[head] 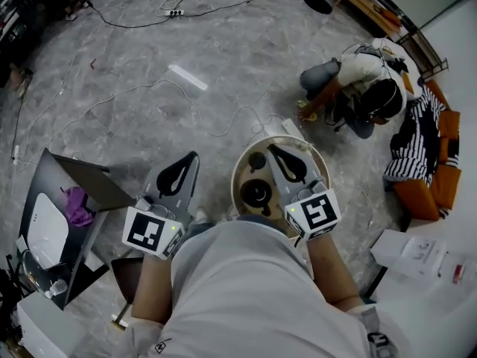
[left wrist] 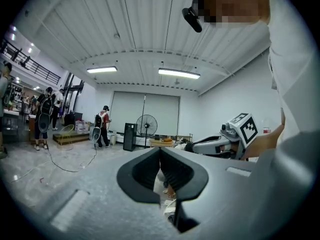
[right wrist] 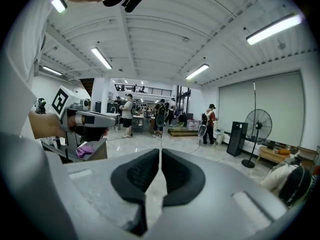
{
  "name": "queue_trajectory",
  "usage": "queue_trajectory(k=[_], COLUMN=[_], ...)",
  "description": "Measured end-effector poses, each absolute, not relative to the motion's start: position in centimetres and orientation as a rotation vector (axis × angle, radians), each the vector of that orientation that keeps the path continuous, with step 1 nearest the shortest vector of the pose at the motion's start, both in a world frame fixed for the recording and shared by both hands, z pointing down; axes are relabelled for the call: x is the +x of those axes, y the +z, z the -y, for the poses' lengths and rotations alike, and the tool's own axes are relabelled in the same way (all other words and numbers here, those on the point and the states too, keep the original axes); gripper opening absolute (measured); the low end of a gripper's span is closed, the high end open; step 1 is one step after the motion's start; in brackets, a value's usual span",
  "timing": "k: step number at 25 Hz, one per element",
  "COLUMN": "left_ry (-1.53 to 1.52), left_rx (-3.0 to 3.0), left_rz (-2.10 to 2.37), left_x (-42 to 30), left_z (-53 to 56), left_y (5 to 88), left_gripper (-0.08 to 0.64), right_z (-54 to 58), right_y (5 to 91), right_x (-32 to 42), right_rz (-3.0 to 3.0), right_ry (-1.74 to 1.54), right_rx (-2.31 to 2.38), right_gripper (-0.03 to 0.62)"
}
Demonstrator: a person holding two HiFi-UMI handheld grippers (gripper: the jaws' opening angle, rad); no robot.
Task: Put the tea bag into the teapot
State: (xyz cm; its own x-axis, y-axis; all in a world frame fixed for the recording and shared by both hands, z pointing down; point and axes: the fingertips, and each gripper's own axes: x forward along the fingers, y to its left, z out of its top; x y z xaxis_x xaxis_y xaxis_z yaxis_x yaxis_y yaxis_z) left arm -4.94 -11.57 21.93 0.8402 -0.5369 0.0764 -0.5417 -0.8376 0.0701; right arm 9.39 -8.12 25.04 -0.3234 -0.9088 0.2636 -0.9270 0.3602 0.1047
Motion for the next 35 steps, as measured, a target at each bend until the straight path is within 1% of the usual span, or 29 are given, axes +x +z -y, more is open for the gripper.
queue_trajectory(k=[11,25,35], left_ry=[0.045,0.043,0.063], left_rx=[2.943,2.905,2.891], left_rz=[0.950,1.052,1.075], left_x=[-7.9,-11.0,-11.6], left_z=[12.1,12.5,11.9], left_y=[21.0,21.4,21.7], left_gripper=[0.009,0.009,0.011], right_z=[8.9,10.0,10.1], right_y=[23.7,23.9,23.8], right_x=[6.1,2.9,1.8], right_rz=[2.414,2.496,2.542], right_ry=[0.011,0.026,0.048], right_rx=[1.612,1.519,1.498], right_gripper=[0.017,0.017,0.017])
